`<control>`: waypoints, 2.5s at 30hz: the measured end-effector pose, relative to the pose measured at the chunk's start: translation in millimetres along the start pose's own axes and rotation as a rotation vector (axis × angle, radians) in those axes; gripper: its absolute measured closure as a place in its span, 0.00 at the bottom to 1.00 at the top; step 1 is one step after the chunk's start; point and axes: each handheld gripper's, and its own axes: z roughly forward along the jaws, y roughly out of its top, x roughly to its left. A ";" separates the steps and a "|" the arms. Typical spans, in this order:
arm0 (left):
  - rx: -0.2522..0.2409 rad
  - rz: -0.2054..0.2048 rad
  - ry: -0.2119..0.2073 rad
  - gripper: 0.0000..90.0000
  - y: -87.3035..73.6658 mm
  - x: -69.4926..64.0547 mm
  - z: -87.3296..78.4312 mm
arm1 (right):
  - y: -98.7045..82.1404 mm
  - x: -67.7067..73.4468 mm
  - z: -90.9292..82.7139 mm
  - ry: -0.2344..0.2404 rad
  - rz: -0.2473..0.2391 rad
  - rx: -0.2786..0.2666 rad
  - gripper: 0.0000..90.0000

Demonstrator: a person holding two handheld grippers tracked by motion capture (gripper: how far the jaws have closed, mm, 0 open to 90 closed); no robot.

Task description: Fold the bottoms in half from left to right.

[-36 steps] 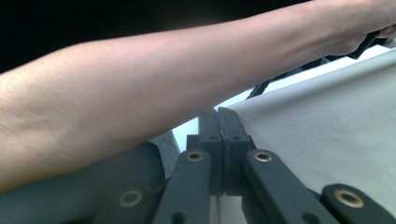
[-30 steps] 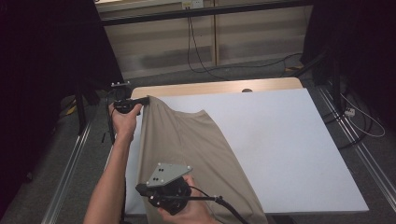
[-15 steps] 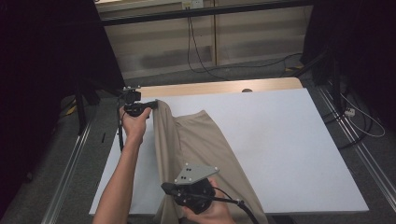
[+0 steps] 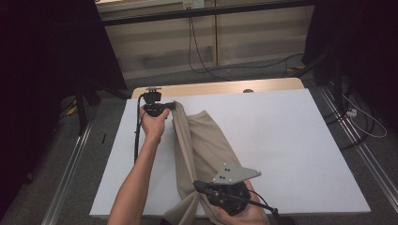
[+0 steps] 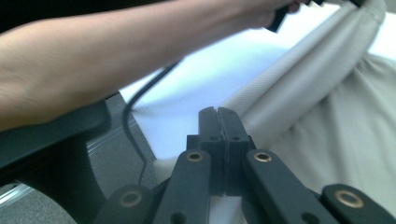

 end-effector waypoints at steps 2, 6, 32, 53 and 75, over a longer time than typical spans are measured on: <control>0.010 0.005 0.009 0.95 -0.7 -1.2 2.0 | -4.1 -3.3 -1.4 -0.009 0.010 0.003 1.00; 0.038 0.024 0.009 0.95 -4.3 -6.1 10.0 | -22.0 -15.0 -8.4 -0.033 0.045 0.030 1.00; 0.108 0.083 -0.036 0.88 -15.2 -68.6 86.1 | -82.1 -71.5 -43.1 -0.235 0.133 0.190 1.00; 0.065 0.183 -0.057 0.46 -13.1 -104.2 92.5 | -99.1 -81.2 -51.5 -0.367 0.104 0.302 0.93; 0.104 0.315 -0.137 0.20 -125.9 -79.7 -53.4 | -102.2 -34.5 -21.5 -0.125 -0.095 0.305 0.67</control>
